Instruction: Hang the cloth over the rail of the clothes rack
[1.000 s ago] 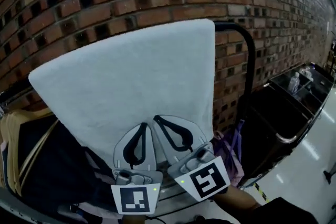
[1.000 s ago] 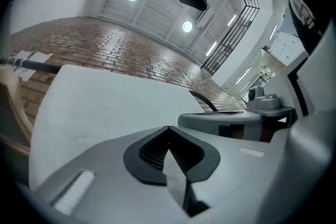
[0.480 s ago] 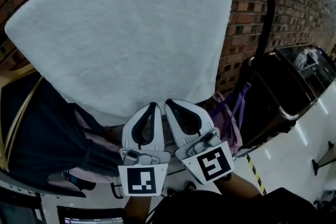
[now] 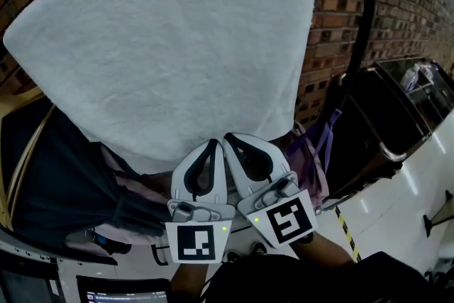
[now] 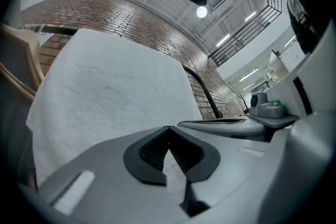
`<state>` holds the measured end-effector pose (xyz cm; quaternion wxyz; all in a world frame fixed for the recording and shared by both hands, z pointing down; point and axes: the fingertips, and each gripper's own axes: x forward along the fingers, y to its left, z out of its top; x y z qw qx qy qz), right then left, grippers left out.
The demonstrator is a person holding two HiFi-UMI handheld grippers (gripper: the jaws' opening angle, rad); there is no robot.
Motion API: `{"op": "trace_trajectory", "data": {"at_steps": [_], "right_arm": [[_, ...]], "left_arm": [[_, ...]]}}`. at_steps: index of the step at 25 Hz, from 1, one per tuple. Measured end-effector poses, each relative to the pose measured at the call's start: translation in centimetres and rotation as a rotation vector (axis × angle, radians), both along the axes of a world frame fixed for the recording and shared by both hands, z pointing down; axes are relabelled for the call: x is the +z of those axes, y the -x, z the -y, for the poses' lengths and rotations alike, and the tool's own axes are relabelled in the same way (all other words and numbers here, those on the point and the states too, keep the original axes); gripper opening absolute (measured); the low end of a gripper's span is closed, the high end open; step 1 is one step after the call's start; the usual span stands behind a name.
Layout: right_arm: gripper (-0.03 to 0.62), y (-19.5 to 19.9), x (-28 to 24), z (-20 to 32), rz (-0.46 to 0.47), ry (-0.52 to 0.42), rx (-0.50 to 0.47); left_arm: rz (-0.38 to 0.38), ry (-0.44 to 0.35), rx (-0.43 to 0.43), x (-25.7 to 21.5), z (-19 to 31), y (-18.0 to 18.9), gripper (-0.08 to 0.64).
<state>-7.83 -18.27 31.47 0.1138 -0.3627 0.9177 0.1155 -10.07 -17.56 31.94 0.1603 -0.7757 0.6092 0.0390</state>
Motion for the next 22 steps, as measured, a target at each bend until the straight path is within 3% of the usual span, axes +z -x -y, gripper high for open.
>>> {"op": "trace_trajectory", "data": {"at_steps": [22], "right_arm": [[0.005, 0.00, 0.69, 0.90, -0.001, 0.026, 0.009]], "left_arm": [[-0.009, 0.016, 0.001, 0.66, 0.86, 0.04, 0.007]]}}
